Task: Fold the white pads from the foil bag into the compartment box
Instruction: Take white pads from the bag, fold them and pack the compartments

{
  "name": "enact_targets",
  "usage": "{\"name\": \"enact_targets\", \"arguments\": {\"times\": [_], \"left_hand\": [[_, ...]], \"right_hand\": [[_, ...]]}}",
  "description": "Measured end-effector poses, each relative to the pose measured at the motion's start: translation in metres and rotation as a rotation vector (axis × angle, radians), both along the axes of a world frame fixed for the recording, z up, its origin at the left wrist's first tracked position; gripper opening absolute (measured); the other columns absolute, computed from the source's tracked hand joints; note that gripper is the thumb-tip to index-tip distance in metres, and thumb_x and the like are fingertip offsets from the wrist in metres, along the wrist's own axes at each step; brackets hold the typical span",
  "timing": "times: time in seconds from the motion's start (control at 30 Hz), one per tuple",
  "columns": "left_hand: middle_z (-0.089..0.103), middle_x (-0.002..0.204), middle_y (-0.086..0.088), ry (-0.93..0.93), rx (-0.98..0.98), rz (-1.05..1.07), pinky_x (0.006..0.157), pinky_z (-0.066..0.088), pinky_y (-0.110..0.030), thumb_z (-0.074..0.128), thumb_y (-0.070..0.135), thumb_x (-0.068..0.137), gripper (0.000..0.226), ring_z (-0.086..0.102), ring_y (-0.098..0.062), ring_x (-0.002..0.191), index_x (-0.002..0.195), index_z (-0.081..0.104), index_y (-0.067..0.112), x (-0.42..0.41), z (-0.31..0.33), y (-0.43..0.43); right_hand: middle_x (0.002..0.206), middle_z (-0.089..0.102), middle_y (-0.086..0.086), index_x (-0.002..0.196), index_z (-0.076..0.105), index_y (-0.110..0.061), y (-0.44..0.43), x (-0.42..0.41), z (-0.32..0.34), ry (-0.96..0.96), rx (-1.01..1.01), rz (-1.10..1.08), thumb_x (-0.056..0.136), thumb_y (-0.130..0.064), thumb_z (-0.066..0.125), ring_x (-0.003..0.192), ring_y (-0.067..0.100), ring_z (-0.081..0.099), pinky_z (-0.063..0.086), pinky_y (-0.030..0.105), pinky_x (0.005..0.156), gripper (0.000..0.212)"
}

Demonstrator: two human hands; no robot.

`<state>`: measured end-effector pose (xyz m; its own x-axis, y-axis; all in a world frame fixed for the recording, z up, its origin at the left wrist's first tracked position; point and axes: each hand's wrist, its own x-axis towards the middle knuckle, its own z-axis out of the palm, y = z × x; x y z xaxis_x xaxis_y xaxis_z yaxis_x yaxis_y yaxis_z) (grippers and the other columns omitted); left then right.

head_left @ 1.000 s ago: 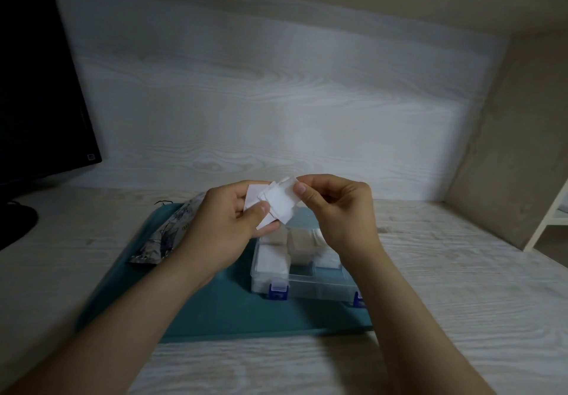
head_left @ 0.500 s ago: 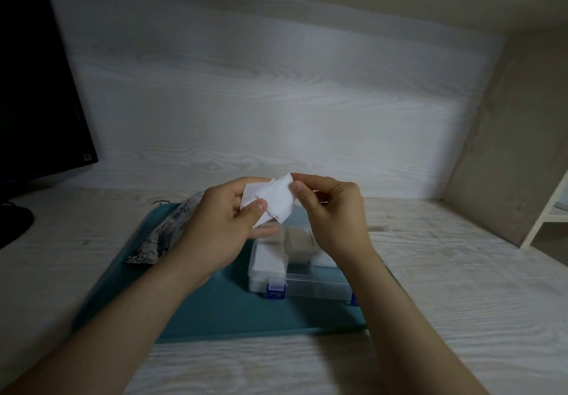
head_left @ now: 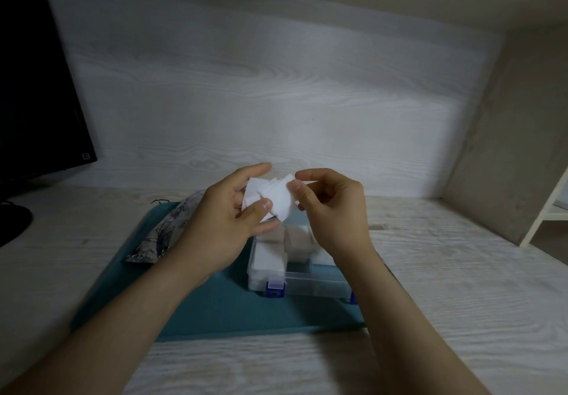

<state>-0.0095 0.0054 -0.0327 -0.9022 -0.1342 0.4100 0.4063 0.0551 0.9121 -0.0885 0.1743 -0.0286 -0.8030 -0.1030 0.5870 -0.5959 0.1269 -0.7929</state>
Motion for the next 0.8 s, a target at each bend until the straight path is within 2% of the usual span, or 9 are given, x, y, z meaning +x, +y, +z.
{"name": "enact_targets", "arguments": {"times": [0.07,0.13,0.23,0.37,0.53,0.67,0.8], "left_hand": [[0.07,0.125,0.002,0.02,-0.067,0.02,0.086,0.065,-0.038,0.076,0.005,0.094,0.058,0.074,-0.021,0.112,0.142,0.062,0.035,0.001,0.0,-0.002],[0.071,0.122,0.011,0.039,-0.224,0.122,0.084,0.066,-0.037,0.089,0.023,0.082,0.061,0.072,-0.015,0.109,0.135,0.064,0.042,0.002,0.001,-0.004],[0.07,0.116,0.02,0.046,-0.351,0.248,0.081,0.065,-0.038,0.097,0.043,0.065,0.065,0.069,-0.008,0.102,0.121,0.066,0.044,0.006,0.002,-0.004],[0.072,0.108,0.015,0.077,-0.344,0.282,0.076,0.064,-0.045,0.098,0.029,0.07,0.051,0.071,-0.01,0.094,0.111,0.069,0.036,0.005,0.001,-0.003],[0.073,0.105,0.012,0.058,-0.333,0.3,0.076,0.063,-0.048,0.097,0.027,0.073,0.047,0.071,-0.011,0.091,0.11,0.07,0.035,0.004,0.001,-0.003],[0.073,0.102,0.015,0.053,-0.303,0.299,0.076,0.064,-0.049,0.095,0.025,0.075,0.044,0.072,-0.011,0.091,0.109,0.071,0.037,0.005,0.002,-0.003],[0.074,0.103,0.013,0.051,-0.286,0.284,0.074,0.065,-0.049,0.093,0.02,0.078,0.041,0.072,-0.013,0.091,0.109,0.072,0.037,0.004,0.002,-0.003]], "right_hand": [[0.079,0.077,0.0,0.11,0.072,-0.022,-0.001,0.003,0.001,0.021,0.024,0.012,0.095,-0.022,0.078,0.072,0.014,0.075,0.064,0.033,0.07,0.016],[0.077,0.075,0.0,0.111,0.067,-0.022,-0.002,0.006,0.002,0.041,0.044,0.014,0.096,-0.022,0.076,0.071,0.013,0.073,0.062,0.029,0.066,0.018],[0.076,0.074,0.002,0.106,0.066,-0.021,-0.004,0.01,0.002,0.048,0.039,0.021,0.097,-0.022,0.075,0.071,0.017,0.072,0.062,0.041,0.067,0.013],[0.077,0.074,0.004,0.103,0.069,-0.02,-0.005,0.012,0.002,0.047,0.024,0.043,0.097,-0.021,0.075,0.071,0.022,0.072,0.06,0.048,0.067,0.009],[0.08,0.075,0.003,0.099,0.072,-0.019,-0.006,0.012,0.002,0.044,0.031,0.036,0.097,-0.022,0.075,0.073,0.022,0.073,0.062,0.048,0.07,0.004],[0.081,0.077,0.005,0.111,0.075,-0.019,-0.005,0.013,0.004,-0.07,0.007,0.06,0.096,-0.025,0.076,0.075,0.017,0.075,0.063,0.036,0.071,0.017],[0.073,0.076,-0.002,0.106,0.081,-0.008,-0.002,0.013,0.006,-0.225,-0.031,0.171,0.097,-0.019,0.075,0.061,0.003,0.065,0.052,0.018,0.061,0.015]]}}
